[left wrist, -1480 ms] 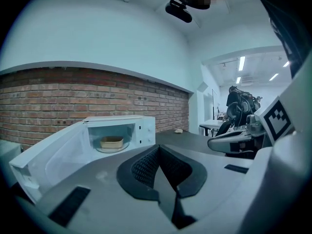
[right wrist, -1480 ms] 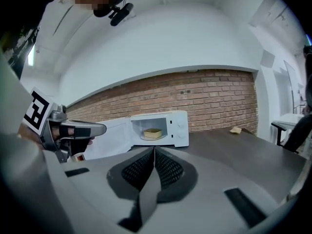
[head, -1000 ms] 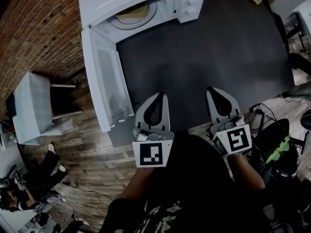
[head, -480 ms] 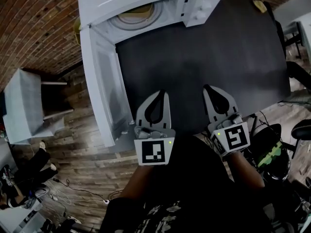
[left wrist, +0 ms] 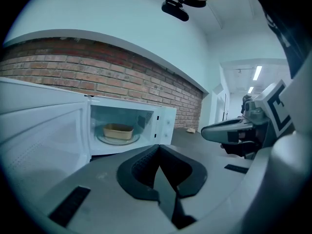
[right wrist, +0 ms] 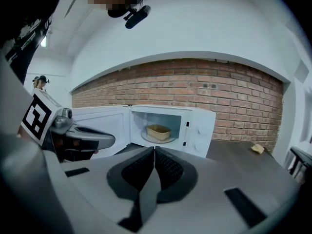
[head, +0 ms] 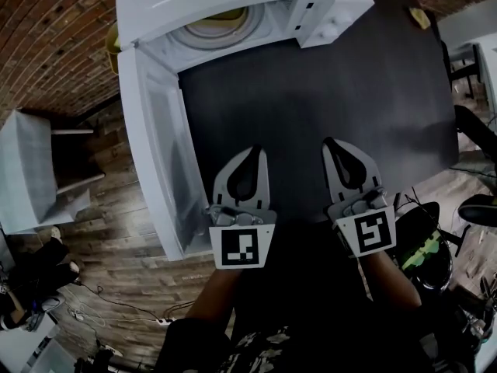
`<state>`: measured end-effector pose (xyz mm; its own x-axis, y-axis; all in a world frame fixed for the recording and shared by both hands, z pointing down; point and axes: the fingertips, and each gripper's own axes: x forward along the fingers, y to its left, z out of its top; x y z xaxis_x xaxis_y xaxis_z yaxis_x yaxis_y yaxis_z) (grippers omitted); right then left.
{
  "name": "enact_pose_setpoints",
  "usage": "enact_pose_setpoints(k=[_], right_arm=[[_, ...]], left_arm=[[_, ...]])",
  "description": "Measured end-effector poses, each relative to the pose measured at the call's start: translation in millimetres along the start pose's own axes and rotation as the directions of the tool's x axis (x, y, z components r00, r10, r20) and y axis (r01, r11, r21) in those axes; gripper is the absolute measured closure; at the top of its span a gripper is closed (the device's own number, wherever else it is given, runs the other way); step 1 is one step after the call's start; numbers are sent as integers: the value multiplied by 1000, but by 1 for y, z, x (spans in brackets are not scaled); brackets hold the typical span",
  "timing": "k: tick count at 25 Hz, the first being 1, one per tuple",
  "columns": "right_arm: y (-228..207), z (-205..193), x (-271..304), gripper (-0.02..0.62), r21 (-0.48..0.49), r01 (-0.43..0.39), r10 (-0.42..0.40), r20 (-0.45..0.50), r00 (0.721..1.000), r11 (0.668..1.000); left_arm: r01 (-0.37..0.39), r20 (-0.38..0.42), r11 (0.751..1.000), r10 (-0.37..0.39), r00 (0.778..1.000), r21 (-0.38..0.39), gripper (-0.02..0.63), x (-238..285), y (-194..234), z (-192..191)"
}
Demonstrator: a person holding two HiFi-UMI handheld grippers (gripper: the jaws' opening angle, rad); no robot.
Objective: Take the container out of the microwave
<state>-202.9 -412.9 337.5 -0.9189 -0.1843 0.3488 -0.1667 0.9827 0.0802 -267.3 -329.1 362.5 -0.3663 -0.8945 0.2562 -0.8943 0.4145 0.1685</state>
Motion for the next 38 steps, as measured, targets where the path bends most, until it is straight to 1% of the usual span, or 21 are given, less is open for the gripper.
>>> enact_pose_setpoints(k=[3, 5, 8, 12, 14, 16, 19, 21, 23, 26, 27, 28, 32, 38], right_arm=[[-3, 0, 16, 531, -6, -45, 45, -5, 999, 999], [-8, 4, 31, 531, -25, -70, 70, 4, 998, 997], [-16, 8, 54, 531, -79, -109, 111, 12, 994, 991], [-20, 14, 96, 531, -168, -170, 174, 11, 985, 971], [-21, 14, 116, 531, -236, -187, 191, -6, 981, 953], [-20, 11, 136, 531, -289, -217, 216, -35, 976, 933], [-14, 11, 163, 531, -374, -267, 267, -52, 962, 888], [-10, 13, 176, 529, -435, -277, 281, -55, 958, 857], [-8, 14, 190, 529, -474, -279, 285, -61, 957, 835], [-9, 11, 214, 526, -487, -287, 287, -78, 955, 824], [-9, 8, 221, 487, -487, -295, 289, -91, 953, 822], [-9, 5, 226, 416, -484, -302, 290, -103, 952, 821], [-7, -1, 240, 408, -488, -305, 288, -111, 951, 818], [-1, 0, 257, 385, -537, -313, 300, -115, 947, 784]], left_arm=[[-35, -28, 999, 35, 999, 4, 598, 8, 9, -6], [-69, -26, 998, 69, 997, 2, 598, 16, 17, -6], [-112, -12, 994, 111, 994, -10, 598, 22, 22, -1], [-163, -32, 985, 161, 986, -55, 598, 30, 32, 1], [-185, -34, 980, 183, 982, -73, 598, 34, 36, -1], [-199, -45, 977, 196, 979, -75, 598, 37, 38, -6], [-213, -61, 974, 209, 976, -77, 598, 41, 44, -12], [-219, -62, 972, 214, 975, -81, 598, 43, 47, -14], [-220, -64, 972, 216, 974, -79, 598, 45, 51, -15], [-222, -60, 974, 218, 974, -54, 598, 51, 54, -15], [-222, -56, 974, 219, 974, -53, 598, 54, 54, -15], [-221, -54, 974, 218, 974, -55, 598, 56, 53, -15], [-211, -64, 976, 208, 976, -51, 598, 62, 52, -18], [-235, -64, 967, 229, 971, -100, 598, 69, 58, -27]])
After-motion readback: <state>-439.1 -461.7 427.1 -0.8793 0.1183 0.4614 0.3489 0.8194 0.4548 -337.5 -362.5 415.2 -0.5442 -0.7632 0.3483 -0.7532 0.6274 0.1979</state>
